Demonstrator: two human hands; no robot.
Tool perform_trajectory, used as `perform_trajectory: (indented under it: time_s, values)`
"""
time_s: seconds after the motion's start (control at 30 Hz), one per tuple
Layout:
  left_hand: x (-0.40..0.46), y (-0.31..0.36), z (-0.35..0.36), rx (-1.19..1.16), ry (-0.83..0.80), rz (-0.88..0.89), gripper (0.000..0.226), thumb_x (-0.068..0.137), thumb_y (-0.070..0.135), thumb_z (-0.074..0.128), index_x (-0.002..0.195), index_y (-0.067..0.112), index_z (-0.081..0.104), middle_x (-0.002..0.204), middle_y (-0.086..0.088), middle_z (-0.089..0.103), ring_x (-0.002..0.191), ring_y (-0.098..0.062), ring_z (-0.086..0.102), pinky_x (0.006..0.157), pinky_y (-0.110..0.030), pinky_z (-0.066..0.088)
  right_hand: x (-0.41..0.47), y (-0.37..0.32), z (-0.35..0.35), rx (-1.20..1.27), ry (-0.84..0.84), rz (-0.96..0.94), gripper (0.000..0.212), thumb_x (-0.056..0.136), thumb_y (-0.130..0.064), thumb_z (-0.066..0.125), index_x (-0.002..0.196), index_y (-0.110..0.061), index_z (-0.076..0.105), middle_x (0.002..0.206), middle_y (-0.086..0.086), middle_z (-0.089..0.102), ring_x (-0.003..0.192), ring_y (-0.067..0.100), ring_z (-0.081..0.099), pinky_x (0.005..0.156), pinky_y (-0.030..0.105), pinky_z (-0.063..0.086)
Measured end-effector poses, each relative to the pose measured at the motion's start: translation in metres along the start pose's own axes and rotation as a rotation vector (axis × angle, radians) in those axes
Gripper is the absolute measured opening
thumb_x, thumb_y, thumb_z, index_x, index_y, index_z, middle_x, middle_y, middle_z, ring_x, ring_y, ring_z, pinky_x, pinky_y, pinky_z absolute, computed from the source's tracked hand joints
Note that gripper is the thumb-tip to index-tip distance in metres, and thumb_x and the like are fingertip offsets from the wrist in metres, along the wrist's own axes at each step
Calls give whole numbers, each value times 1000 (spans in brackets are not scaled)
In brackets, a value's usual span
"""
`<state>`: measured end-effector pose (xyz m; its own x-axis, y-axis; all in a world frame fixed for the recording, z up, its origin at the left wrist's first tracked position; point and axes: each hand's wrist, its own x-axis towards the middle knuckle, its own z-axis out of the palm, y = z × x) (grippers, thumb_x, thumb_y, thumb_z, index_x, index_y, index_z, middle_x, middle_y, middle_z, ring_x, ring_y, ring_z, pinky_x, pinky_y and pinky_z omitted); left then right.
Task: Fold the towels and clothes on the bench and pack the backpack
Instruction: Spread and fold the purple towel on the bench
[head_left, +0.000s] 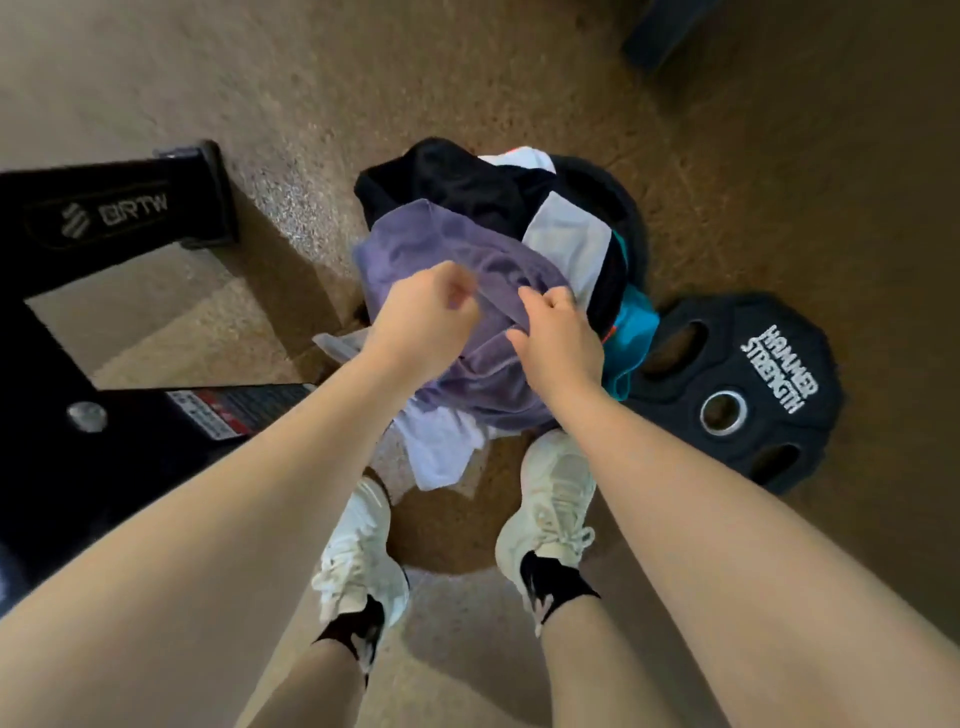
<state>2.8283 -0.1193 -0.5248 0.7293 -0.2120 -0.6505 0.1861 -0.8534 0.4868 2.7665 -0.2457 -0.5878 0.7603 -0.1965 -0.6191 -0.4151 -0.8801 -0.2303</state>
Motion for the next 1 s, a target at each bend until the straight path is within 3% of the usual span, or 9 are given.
perform_trajectory:
  time_s: [0.1,0.17,0.27,0.43,0.5,0.6,0.7,0.8,1.0]
  values:
    - [7,-15,12,27,-5,28,25,89,16,47,110,9,58,105,-7,64,91,-22,55,73,-25,36,17,1,17,-83,79,-37,27,96,-21,46,121,-13,53,121,10,56,113,31,48,89,40,38]
    - [-2,-17,7,101,-42,77,27,88,16,50,113,8,59,106,-10,63,94,-27,57,77,-29,40,13,-5,4,97,84,-54,23,97,-20,45,110,-9,60,109,12,63,104,31,53,84,40,39]
    - [-33,1,-19,71,-42,45,38,89,17,50,126,13,50,113,-9,61,99,-27,58,79,-31,44,-21,-20,-48,479,-64,-62,19,95,-14,48,103,-3,62,92,6,63,82,15,56,72,30,40]
    - [-130,58,-95,-40,-137,166,58,85,5,55,139,15,36,132,-7,41,110,-23,51,91,-32,44,-121,-64,-177,715,-379,-126,25,98,-13,45,116,-5,60,111,14,64,96,16,59,84,29,52]
    - [-170,78,-131,-14,-87,236,49,80,4,58,128,8,50,131,-13,43,116,-29,49,98,-35,41,-162,-84,-227,736,-512,-188,26,98,-12,44,116,-4,60,111,19,64,92,18,61,79,23,53]
    - [-232,98,-184,-25,-58,173,35,74,28,59,98,3,64,107,-13,61,99,-29,57,88,-38,45,-211,-117,-285,682,-537,-261,21,97,-15,48,106,-2,61,99,18,64,90,27,61,82,37,48]
    - [-297,97,-224,-162,48,32,23,82,27,65,80,7,53,76,-5,54,73,-22,47,64,-29,33,-253,-159,-327,662,-567,-239,18,95,-17,51,85,-4,57,76,11,56,70,20,53,67,31,42]
    - [-366,85,-256,-279,206,-89,19,83,26,67,83,15,52,82,-5,58,78,-23,52,69,-31,37,-293,-206,-351,596,-654,-305,14,95,-19,52,84,-13,56,79,4,57,73,14,54,68,26,44]
    - [-496,3,-289,-473,559,-236,24,81,17,68,69,26,49,72,-2,59,71,-22,52,66,-26,39,-375,-306,-332,534,-648,-463,24,89,-11,58,68,-21,62,76,6,59,83,23,53,83,39,43]
